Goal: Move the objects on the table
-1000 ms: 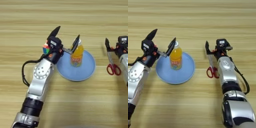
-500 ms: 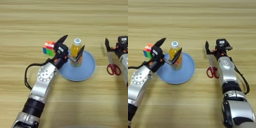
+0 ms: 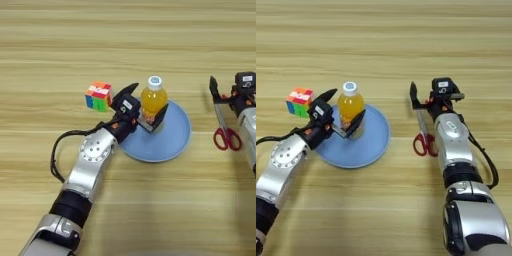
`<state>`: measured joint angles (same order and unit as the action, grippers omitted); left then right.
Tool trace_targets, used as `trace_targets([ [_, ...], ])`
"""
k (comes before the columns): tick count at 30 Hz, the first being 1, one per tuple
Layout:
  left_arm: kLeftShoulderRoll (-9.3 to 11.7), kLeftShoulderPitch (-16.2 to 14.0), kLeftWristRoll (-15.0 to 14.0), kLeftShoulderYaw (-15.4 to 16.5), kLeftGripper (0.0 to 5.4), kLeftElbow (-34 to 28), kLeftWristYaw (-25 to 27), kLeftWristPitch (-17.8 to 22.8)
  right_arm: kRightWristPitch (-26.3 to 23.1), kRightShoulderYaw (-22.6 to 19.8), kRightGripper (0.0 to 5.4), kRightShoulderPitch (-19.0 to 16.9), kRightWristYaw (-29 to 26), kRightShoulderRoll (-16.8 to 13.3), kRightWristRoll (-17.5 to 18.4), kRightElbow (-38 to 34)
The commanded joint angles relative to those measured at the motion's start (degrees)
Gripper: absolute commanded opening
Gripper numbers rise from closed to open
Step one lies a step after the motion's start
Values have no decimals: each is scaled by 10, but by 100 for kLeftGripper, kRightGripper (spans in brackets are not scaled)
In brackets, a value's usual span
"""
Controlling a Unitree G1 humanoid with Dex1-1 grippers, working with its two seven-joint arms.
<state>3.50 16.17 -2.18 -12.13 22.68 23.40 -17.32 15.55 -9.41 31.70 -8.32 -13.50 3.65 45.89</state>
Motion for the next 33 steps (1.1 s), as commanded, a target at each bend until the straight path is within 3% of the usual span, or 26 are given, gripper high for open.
trace_targets([
  [1,1,10,14,-6,540,20,7,-10,-1,1,537,10,-2,2,3,-2],
  [9,-3,8,18,-15,540,30,17,-22,-2,3,537,10,0,5,2,-4],
  [26,-2,4,7,-4,375,22,22,-28,-3,3,540,7,1,5,2,-8],
  [33,-4,12,-6,27,332,21,2,-32,-4,4,540,6,2,6,2,-10],
])
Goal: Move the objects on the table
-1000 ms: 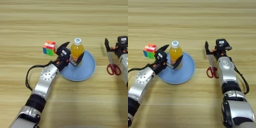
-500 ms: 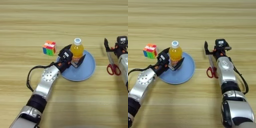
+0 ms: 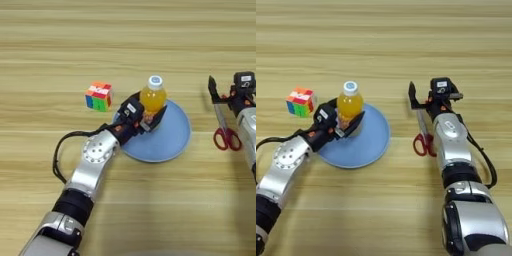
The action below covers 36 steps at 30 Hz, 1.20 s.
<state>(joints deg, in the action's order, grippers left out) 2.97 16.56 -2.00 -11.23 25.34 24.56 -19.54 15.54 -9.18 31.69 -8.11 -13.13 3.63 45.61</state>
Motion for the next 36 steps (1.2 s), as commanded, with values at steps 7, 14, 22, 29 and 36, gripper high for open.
trace_targets([
  [7,-3,14,-25,53,329,-25,-26,-25,-5,3,540,6,1,3,1,-8],
  [14,2,-1,-50,82,329,-111,-40,5,-6,4,540,7,5,5,0,-8],
  [22,26,-24,-48,104,329,-234,-69,85,-6,5,540,9,6,6,-1,-5],
  [29,55,-11,-20,164,329,-258,-146,127,-7,7,540,9,8,7,-1,-5],
  [36,74,-6,24,178,329,-228,-199,154,-7,8,540,9,8,7,-1,-5],
])
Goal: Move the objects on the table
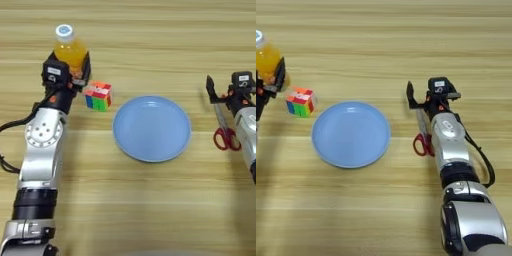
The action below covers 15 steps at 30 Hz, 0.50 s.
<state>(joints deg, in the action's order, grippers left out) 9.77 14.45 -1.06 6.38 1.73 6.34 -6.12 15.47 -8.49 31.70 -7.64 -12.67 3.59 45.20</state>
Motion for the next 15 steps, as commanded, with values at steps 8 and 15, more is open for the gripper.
trace_targets([
  [8,6,30,23,2,329,85,-34,25,-6,2,540,9,4,2,-1,-1],
  [15,1,40,27,-1,328,148,-49,2,-6,2,540,7,4,1,0,-4],
])
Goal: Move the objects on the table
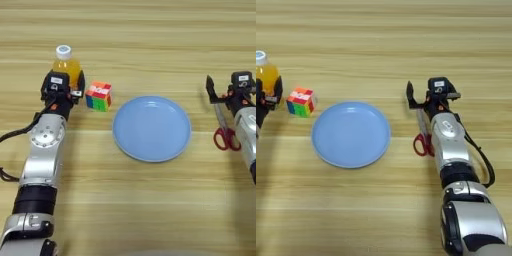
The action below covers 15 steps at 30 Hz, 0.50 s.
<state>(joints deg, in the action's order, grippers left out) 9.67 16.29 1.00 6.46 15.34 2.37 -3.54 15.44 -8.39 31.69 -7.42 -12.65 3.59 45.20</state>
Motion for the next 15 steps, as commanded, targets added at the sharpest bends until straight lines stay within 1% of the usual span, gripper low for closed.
trace_targets([
  [1,2,23,6,-1,328,18,-10,-26,-6,1,540,7,2,1,0,-4],
  [6,5,29,8,2,328,49,-17,-37,-5,1,540,7,2,1,-1,-4],
  [15,-1,34,10,-3,328,92,-22,-56,-5,1,540,6,2,1,-1,-5],
])
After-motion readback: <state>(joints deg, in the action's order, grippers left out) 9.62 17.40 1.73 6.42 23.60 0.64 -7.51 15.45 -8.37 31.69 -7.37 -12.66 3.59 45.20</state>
